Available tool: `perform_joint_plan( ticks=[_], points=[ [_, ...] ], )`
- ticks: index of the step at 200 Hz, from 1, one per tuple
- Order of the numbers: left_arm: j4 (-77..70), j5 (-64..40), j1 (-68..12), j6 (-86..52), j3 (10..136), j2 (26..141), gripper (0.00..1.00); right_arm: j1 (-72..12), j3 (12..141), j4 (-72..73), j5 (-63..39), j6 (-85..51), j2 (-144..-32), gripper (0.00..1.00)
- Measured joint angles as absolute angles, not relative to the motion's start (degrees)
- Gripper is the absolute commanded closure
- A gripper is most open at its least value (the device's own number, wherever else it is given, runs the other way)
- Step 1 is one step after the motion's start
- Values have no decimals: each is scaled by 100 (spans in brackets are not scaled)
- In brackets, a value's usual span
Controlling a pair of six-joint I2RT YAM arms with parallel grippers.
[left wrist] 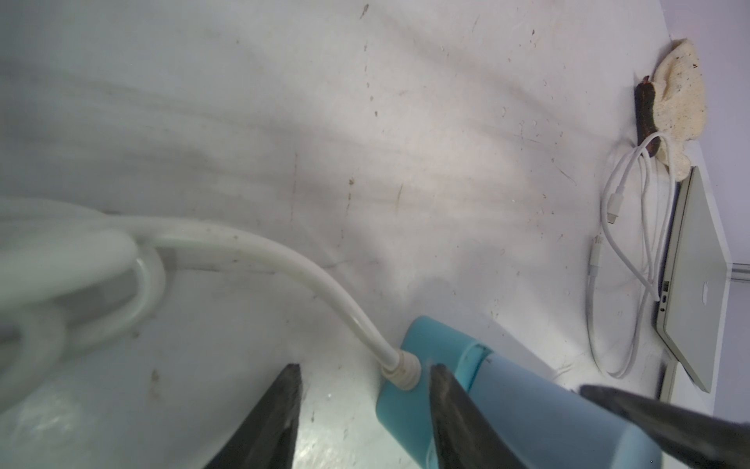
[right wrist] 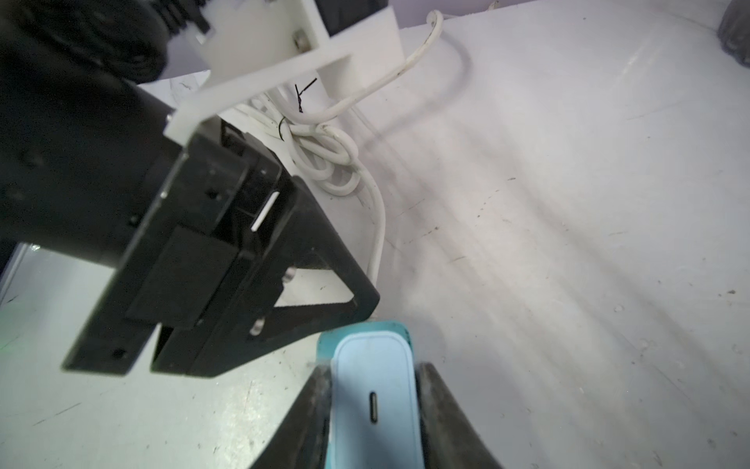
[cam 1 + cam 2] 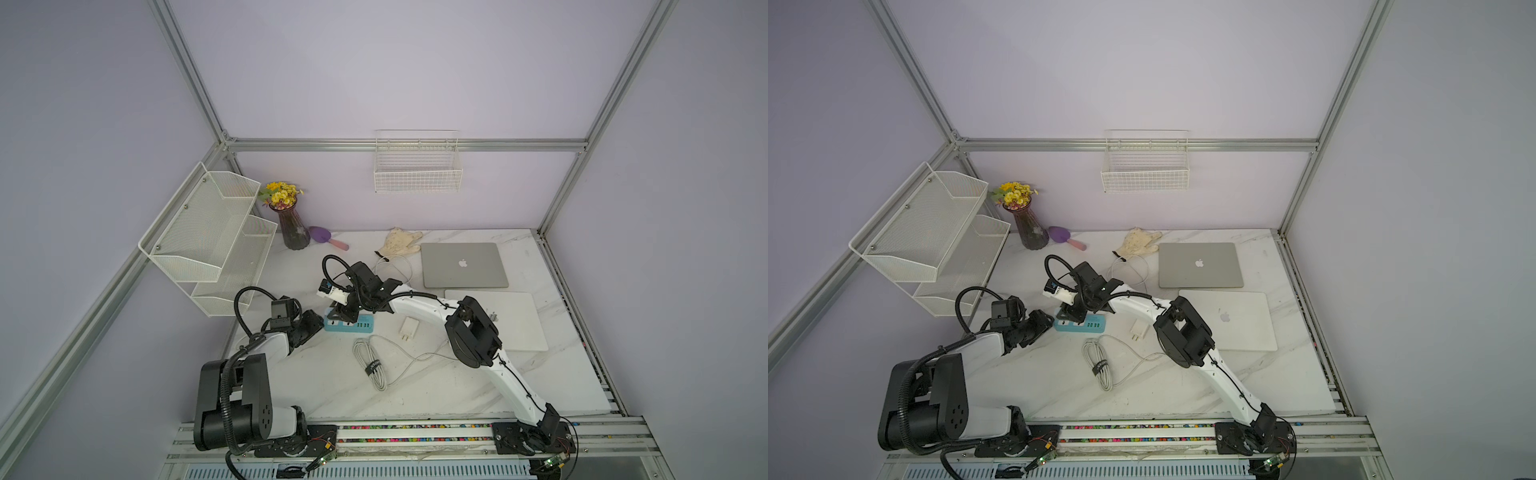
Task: Unplug the laptop charger
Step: Remove the plug from the socket.
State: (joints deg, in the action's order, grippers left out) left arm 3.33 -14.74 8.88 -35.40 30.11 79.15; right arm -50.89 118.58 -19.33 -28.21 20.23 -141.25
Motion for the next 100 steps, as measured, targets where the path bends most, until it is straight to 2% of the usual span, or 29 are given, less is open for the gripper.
perform_joint_plan(
  ticks=[7, 29, 34, 100],
  points=[
    [338, -1485, 888, -3531, 3011, 7915, 48, -5089, 11858, -1940, -2825, 2047, -14127, 80],
    [346, -1498, 888, -3524, 3011, 7911, 43, -5085, 11861, -1942, -2860, 2060, -14127, 93],
    [351, -1492, 886, -3509, 3011, 7898, 43, -5085, 11861, -1938, -2871, 2051, -14127, 100],
    [532, -1592, 816, -3371, 3013, 7808, 43, -5092, 11351, -1271, -2773, 1946, -13970, 100]
  ],
)
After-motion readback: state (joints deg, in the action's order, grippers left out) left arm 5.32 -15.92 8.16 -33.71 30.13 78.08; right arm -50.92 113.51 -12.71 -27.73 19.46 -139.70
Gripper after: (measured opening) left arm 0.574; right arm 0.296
